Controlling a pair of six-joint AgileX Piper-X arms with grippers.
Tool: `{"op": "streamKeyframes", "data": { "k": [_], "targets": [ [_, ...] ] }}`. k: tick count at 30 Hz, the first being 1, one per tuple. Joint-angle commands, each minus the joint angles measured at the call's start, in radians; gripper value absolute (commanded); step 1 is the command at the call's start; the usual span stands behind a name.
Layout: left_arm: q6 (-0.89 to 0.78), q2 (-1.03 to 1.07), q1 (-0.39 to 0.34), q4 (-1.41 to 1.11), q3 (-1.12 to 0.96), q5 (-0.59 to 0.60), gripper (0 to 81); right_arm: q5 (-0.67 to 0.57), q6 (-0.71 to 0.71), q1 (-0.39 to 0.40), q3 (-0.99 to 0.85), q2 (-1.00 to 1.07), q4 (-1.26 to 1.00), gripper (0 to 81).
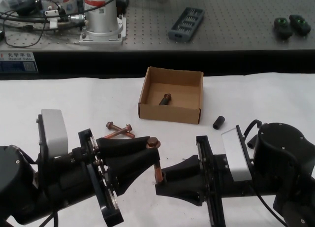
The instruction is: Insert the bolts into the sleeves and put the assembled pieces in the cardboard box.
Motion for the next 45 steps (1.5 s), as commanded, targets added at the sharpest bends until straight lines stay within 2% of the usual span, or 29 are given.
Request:
{"op": "streamKeyframes", "data": {
  "k": [1, 10, 18, 40, 45],
  "targets": [
    [0.02, 0.001, -0.001, 0.027, -0.005, 0.008, 0.6, -0.037, 0.005, -0.005, -0.004, -0.007, -0.024, 7.2],
    [-0.024, 0.001, -0.001, -0.177, 0.009, 0.008, 0.6, -0.036, 0.005, -0.005, -0.004, -0.007, -0.007, 7.2],
    [-0.024, 0.001, -0.001, -0.186, 0.014, 0.0, 0.6, -0.053, 0.005, -0.005, -0.004, -0.007, -0.008, 7.2],
    [-0.023, 0.001, -0.001, 0.009, 0.002, 0.04, 0.6, -0.08, 0.005, -0.005, -0.004, -0.007, -0.008, 7.2],
    [-0.006, 0.001, -0.038, 0.081, -0.021, 0.051, 0.6, -0.08, 0.005, -0.005, -0.004, -0.007, -0.008, 7.2]
  ]
}}
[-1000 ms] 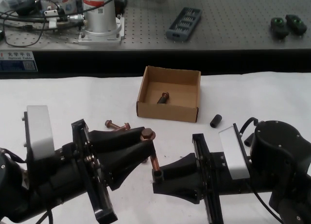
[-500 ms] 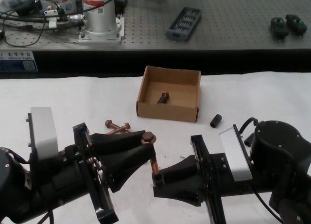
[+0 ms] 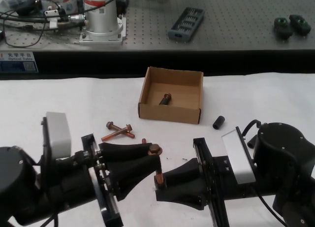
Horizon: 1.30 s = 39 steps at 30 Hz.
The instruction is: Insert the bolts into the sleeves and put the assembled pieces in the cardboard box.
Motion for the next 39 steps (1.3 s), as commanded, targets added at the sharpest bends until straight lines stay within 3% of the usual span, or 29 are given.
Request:
{"op": "streamKeyframes", "data": {
  "k": [1, 9, 15, 23, 39],
  "targets": [
    [0.016, 0.001, -0.037, 0.05, -0.023, 0.019, 0.6, -0.014, 0.001, -0.005, -0.004, -0.007, -0.008, 7.2],
    [0.022, 0.001, -0.038, 0.073, -0.023, 0.017, 0.6, -0.014, 0.001, -0.005, -0.004, -0.007, -0.008, 7.2],
    [0.133, 0.001, -0.038, 0.176, -0.023, 0.017, 0.6, -0.013, 0.001, -0.005, -0.004, -0.007, -0.033, 7.2],
    [0.221, 0.001, -0.038, 0.243, -0.023, 0.017, 0.6, 0.024, 0.069, -0.005, -0.004, -0.007, -0.077, 7.2],
    [0.209, 0.001, -0.038, 0.243, -0.023, -0.026, 0.6, 0.069, 0.233, -0.005, -0.004, -0.007, -0.193, 7.2]
  ]
}}
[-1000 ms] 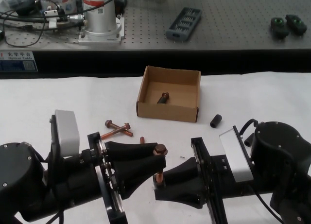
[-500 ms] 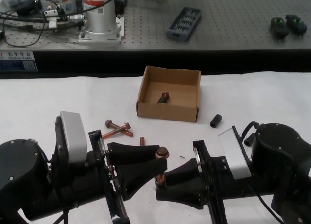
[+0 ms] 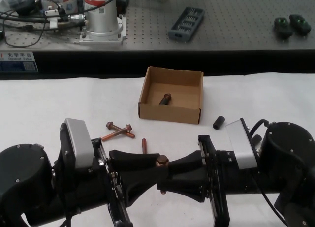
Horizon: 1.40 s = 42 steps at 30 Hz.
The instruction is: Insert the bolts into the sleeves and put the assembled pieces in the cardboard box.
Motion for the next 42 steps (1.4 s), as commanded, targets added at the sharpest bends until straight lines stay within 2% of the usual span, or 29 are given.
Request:
{"op": "streamKeyframes", "data": {
  "k": [1, 6, 9, 11, 13, 15, 17, 18, 24, 27, 29, 32, 35, 37, 38, 42],
  "targets": [
    [-0.001, 0.004, -0.008, 0.042, 0.005, 0.0, 0.6, 0.006, 0.015, 0.0, -0.015, -0.01, -0.069, 7.2],
    [-0.047, 0.004, -0.008, 0.037, 0.005, -0.064, 0.0, 0.006, 0.015, 0.0, -0.015, -0.01, -0.063, 7.2],
    [-0.064, 0.004, -0.008, 0.032, 0.005, -0.068, 7.1, 0.006, 0.015, 0.0, -0.015, -0.01, -0.063, 7.2],
    [-0.086, 0.004, -0.008, 0.024, 0.005, -0.068, 18.7, 0.006, 0.015, 0.0, -0.015, -0.01, -0.061, 7.2],
    [-0.113, 0.004, -0.008, 0.009, 0.005, -0.065, 34.7, 0.006, 0.015, 0.0, -0.015, -0.01, -0.055, 7.2],
    [-0.133, 0.004, -0.008, -0.007, 0.005, -0.062, 54.6, 0.006, 0.015, 0.0, -0.015, -0.01, -0.055, 7.2],
    [-0.156, 0.004, -0.008, -0.028, 0.005, -0.062, 65.3, 0.006, 0.015, 0.0, -0.015, -0.01, -0.055, 7.2],
    [-0.163, 0.004, -0.008, -0.048, 0.005, -0.062, 66.8, 0.006, 0.015, 0.0, -0.015, -0.01, -0.055, 7.2],
    [-0.181, 0.0, -0.008, -0.242, 0.045, -0.075, 58.3, 0.055, 0.015, 0.0, -0.015, -0.01, -0.029, 7.2],
    [-0.177, 0.0, -0.008, -0.419, 0.109, -0.193, 55.2, 0.155, 0.025, -0.002, -0.015, -0.01, 0.023, 7.2],
    [-0.12, -0.018, -0.006, -0.419, 0.137, -0.299, 52.4, 0.233, 0.039, -0.002, -0.015, -0.01, 0.055, 7.2],
    [-0.048, -0.04, -0.006, -0.419, 0.168, -0.441, 41.2, 0.301, 0.044, -0.002, -0.015, -0.023, 0.065, 7.2],
    [-0.045, -0.041, -0.006, -0.419, 0.181, -0.562, 21.5, 0.376, 0.049, -0.002, -0.013, -0.081, 0.124, 7.2],
    [-0.045, -0.041, -0.006, -0.415, 0.186, -0.622, 3.8, 0.474, 0.063, -0.002, -0.013, -0.146, 0.218, 7.2],
    [-0.043, -0.041, -0.006, -0.397, 0.186, -0.639, 0.1, 0.542, 0.07, -0.002, -0.018, -0.189, 0.291, 7.2],
    [-0.045, -0.041, -0.006, -0.369, 0.184, -0.696, 0.6, 0.811, 0.065, -0.002, -0.107, -0.338, 0.728, 7.2]
  ]
}}
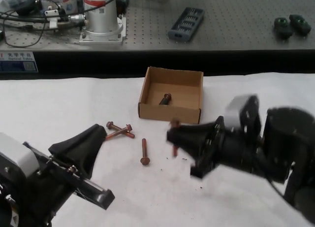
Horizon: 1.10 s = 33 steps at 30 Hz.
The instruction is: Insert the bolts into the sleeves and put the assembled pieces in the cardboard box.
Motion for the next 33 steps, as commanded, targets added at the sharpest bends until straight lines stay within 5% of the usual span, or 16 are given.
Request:
{"op": "streamKeyframes", "data": {
  "k": [1, 8, 19, 33],
  "targets": [
    [0.014, -0.011, -0.002, 0.018, 0.0, -0.091, 0.7, 0.134, -0.012, -0.002, -0.076, -0.067, 0.224, 7.2],
    [-0.02, -0.011, -0.002, 0.186, -0.037, -0.227, 0.7, 0.236, -0.056, -0.037, -0.456, -0.016, 0.687, 7.2],
    [-0.049, -0.011, -0.002, 0.658, -0.189, -0.198, 0.7, 0.209, -0.033, -0.152, -1.102, 0.396, 1.158, 7.2],
    [-0.071, -0.043, -0.002, 0.78, -0.227, -0.145, 0.7, 0.118, 0.056, -0.183, -1.39, 0.773, 1.215, 7.2]
  ]
}}
